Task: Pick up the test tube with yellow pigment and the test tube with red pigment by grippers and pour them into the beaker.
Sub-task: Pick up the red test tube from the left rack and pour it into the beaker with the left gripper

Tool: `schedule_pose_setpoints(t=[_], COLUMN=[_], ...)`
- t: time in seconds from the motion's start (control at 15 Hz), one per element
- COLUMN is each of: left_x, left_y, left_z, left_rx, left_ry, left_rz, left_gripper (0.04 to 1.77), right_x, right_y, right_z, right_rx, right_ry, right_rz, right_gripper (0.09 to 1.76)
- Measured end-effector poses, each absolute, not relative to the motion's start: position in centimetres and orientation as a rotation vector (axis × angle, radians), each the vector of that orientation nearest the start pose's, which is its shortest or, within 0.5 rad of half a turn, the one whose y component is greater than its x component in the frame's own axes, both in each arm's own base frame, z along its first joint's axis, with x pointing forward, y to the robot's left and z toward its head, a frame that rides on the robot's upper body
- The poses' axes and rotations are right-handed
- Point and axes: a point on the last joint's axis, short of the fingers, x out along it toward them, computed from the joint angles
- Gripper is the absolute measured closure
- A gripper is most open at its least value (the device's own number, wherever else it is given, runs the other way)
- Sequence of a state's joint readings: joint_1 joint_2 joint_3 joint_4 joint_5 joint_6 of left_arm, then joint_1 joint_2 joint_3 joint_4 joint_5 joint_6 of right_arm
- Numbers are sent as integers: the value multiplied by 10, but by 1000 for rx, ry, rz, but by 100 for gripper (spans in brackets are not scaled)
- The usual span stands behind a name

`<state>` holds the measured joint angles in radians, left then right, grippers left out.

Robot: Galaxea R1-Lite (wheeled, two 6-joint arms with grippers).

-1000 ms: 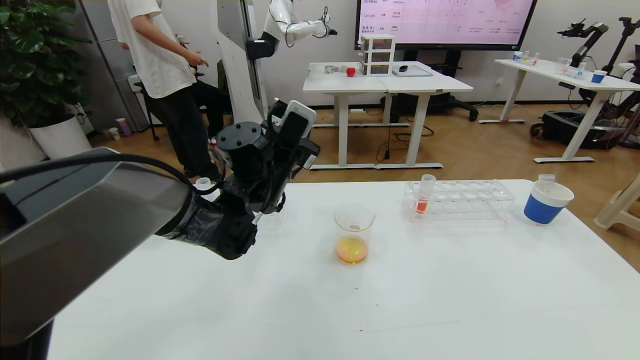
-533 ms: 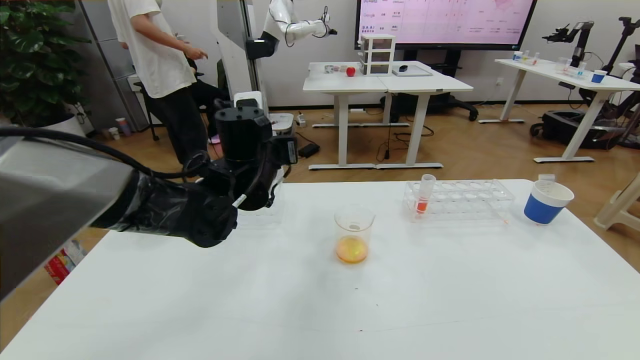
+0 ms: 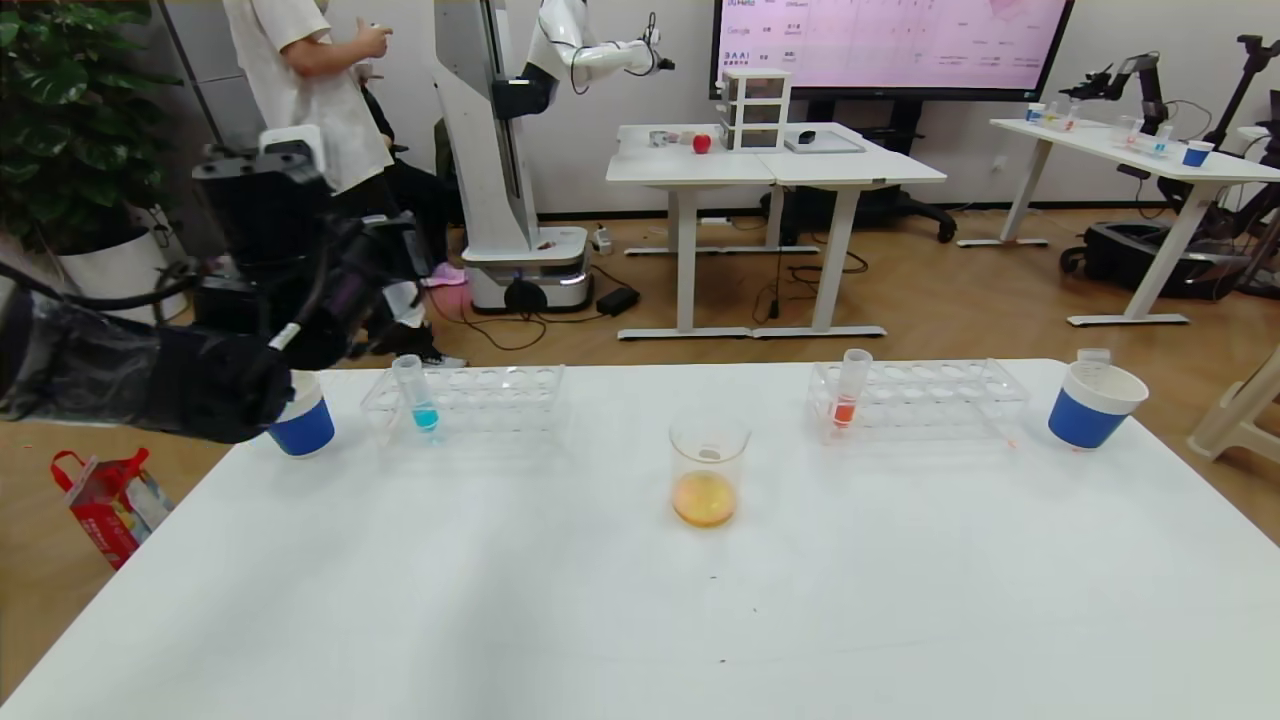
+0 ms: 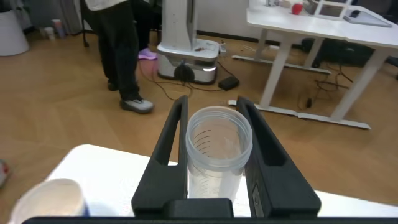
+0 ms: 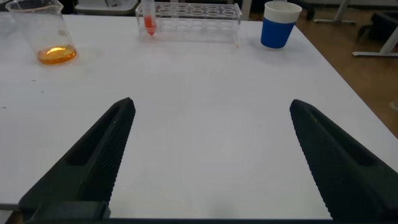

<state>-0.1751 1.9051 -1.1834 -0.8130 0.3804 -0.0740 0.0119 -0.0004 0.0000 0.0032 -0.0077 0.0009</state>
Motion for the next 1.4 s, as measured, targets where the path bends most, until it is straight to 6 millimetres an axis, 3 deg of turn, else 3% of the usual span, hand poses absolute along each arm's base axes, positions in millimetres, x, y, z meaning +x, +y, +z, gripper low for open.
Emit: schedule_pose_setpoints(t=[0.27,0.6,0.87,1.4], left_x=[376,391,406,419], left_y=[31,90,107,105], left_z=[234,203,161,105], left_rx=[-80,-40,-39,-48], left_ry=[-102,-81,-52,-8], left_rz=[301,429,471,464], left_gripper=[129,129,129,129], right_x=[-23,-23,-23,-23], right_y=[0,0,0,0], right_z=[75,75,75,75], right_rx=[1,0,0,0], right_ry=[3,3,3,3], right_rz=[4,4,4,4], right_gripper=[11,11,11,11])
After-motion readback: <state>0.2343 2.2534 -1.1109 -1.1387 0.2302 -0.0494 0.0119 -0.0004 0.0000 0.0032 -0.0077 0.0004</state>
